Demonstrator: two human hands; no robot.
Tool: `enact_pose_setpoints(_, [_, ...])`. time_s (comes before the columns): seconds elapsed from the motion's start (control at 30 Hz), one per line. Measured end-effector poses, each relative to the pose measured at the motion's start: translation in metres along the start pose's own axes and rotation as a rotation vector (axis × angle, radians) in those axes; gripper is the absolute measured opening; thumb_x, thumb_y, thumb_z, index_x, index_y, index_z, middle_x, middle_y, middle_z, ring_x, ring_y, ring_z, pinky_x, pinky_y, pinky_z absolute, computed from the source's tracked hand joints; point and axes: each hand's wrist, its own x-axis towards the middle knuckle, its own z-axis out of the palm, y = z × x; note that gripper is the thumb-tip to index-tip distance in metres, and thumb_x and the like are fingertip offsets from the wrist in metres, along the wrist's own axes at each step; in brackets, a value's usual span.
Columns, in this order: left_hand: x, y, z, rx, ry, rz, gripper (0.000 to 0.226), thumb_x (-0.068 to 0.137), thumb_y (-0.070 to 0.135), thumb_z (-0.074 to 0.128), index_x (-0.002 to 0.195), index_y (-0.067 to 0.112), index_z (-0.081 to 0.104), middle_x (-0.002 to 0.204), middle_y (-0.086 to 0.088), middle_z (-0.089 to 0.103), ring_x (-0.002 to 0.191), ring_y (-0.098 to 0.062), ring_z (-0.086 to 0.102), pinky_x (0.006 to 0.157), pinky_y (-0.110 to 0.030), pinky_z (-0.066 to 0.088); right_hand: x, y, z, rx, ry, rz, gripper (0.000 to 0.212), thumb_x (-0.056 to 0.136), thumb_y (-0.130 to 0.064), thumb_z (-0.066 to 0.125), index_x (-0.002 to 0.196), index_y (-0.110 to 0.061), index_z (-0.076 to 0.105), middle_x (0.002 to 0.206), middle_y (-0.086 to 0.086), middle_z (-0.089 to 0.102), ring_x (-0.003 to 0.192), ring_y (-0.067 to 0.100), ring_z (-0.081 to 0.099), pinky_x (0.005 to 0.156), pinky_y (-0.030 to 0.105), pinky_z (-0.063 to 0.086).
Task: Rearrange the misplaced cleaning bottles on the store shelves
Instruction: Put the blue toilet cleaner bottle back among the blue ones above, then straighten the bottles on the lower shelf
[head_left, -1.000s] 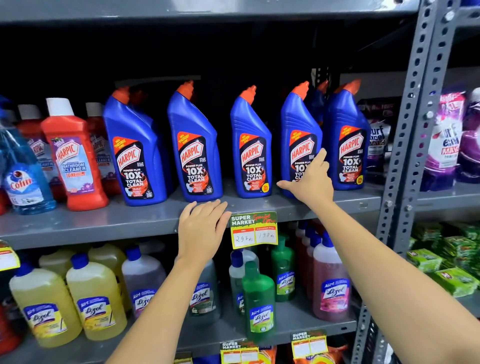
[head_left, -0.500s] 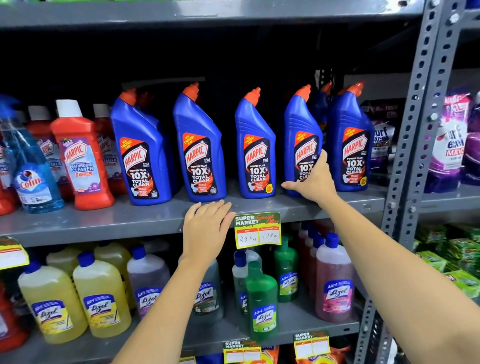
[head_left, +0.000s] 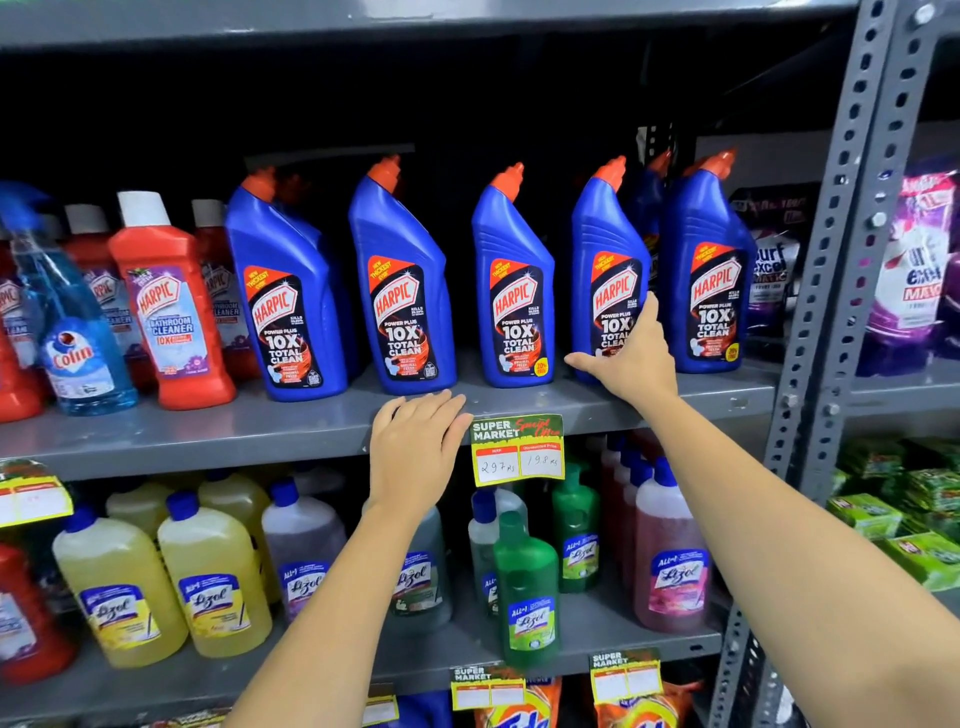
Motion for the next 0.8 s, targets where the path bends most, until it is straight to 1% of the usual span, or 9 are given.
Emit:
enact_pose_setpoints(0.13, [0.001,-0.002,-0.001,-0.019,-0.014,0.034,0.038,0.098,0.036,0.042,0.122,0.018,0.065,0.127,-0.001,0.065,0.120,-0.018,0.057,0.104,-0.039,0.035,-0.005,0.002,0.000,-0.032,-0.007,0.013,0.130,0.063,-0.052,0.085,0.155,-0.015,0.001,0.150,0.014,0.037,0.129,0.036,0.047,0.097,0.048,0.044])
enact_pose_setpoints(0.2, [-0.005,-0.004,0.001,-0.032,0.007,0.057,0.041,0.099,0.037,0.038,0.129,0.018,0.059,0.142,-0.005,0.053,0.134,-0.021,0.043,0.111,-0.043,0.027,-0.011,0.004,-0.001,0.100,0.091,-0.065,0.125,0.068,-0.046,0.084,0.155,-0.010,0.001,0.151,0.015,0.034,0.134,0.032,0.042,0.103,0.040,0.038])
enact_pose_setpoints(0.23, [-0.014,-0.005,0.003,-0.045,0.049,0.063,0.041,0.099,0.035,0.038,0.131,0.018,0.056,0.147,-0.008,0.046,0.139,-0.022,0.036,0.113,-0.045,0.023,-0.017,0.006,-0.002,0.237,0.168,-0.124,0.117,0.073,-0.039,0.082,0.155,-0.009,0.005,0.149,0.014,0.036,0.134,0.028,0.042,0.106,0.035,0.035])
enact_pose_setpoints(0.3, [-0.044,-0.005,0.012,-0.100,0.149,0.047,0.038,0.099,0.030,0.039,0.131,0.017,0.054,0.150,-0.013,0.039,0.142,-0.026,0.029,0.116,-0.048,0.017,-0.044,0.018,0.000,0.493,0.356,-0.269,0.089,0.083,-0.027,0.075,0.152,-0.009,0.021,0.139,0.009,0.044,0.128,0.021,0.047,0.106,0.036,0.041])
enact_pose_setpoints(0.4, [-0.111,-0.005,0.036,-0.172,0.097,-0.007,0.038,0.098,0.027,0.039,0.130,0.015,0.054,0.148,-0.018,0.039,0.141,-0.031,0.028,0.116,-0.049,0.017,-0.103,0.059,0.025,0.587,0.539,-0.407,0.053,0.092,-0.018,0.061,0.141,-0.013,0.040,0.127,0.010,0.048,0.115,0.024,0.053,0.092,0.037,0.049])
enact_pose_setpoints(0.5, [-0.185,-0.009,0.060,-0.158,-0.173,-0.073,0.043,0.099,0.031,0.033,0.128,0.012,0.058,0.145,-0.017,0.045,0.137,-0.030,0.035,0.112,-0.050,0.026,-0.171,0.103,0.063,0.560,0.412,-0.284,0.048,0.088,-0.014,0.059,0.134,-0.021,0.045,0.122,0.008,0.049,0.104,0.024,0.055,0.086,0.034,0.048])
enact_pose_setpoints(0.6, [-0.232,-0.015,0.084,-0.182,-0.501,-0.155,0.042,0.100,0.032,0.036,0.135,0.016,0.053,0.147,-0.007,0.044,0.136,-0.026,0.041,0.110,-0.044,0.035,-0.222,0.134,0.100,0.380,0.130,-0.157,0.060,0.082,-0.021,0.064,0.136,-0.020,0.041,0.126,0.000,0.047,0.114,0.018,0.051,0.096,0.042,0.046])
enact_pose_setpoints(0.7, [-0.251,-0.023,0.110,-0.121,-0.752,-0.136,0.047,0.103,0.038,0.034,0.147,0.025,0.033,0.158,0.001,0.025,0.145,-0.017,0.021,0.118,-0.039,0.021,-0.243,0.147,0.126,0.202,-0.127,-0.024,0.090,0.073,-0.039,0.076,0.147,-0.020,0.028,0.140,0.000,0.040,0.133,0.019,0.037,0.110,0.040,0.035])
enact_pose_setpoints(0.8, [-0.267,-0.028,0.126,-0.039,-0.881,-0.100,0.050,0.103,0.043,0.026,0.151,0.031,0.018,0.161,0.004,0.014,0.147,-0.015,0.010,0.120,-0.039,0.009,-0.251,0.148,0.144,0.167,-0.271,0.124,0.112,0.065,-0.052,0.082,0.152,-0.024,0.017,0.146,0.003,0.035,0.139,0.020,0.033,0.110,0.040,0.036])
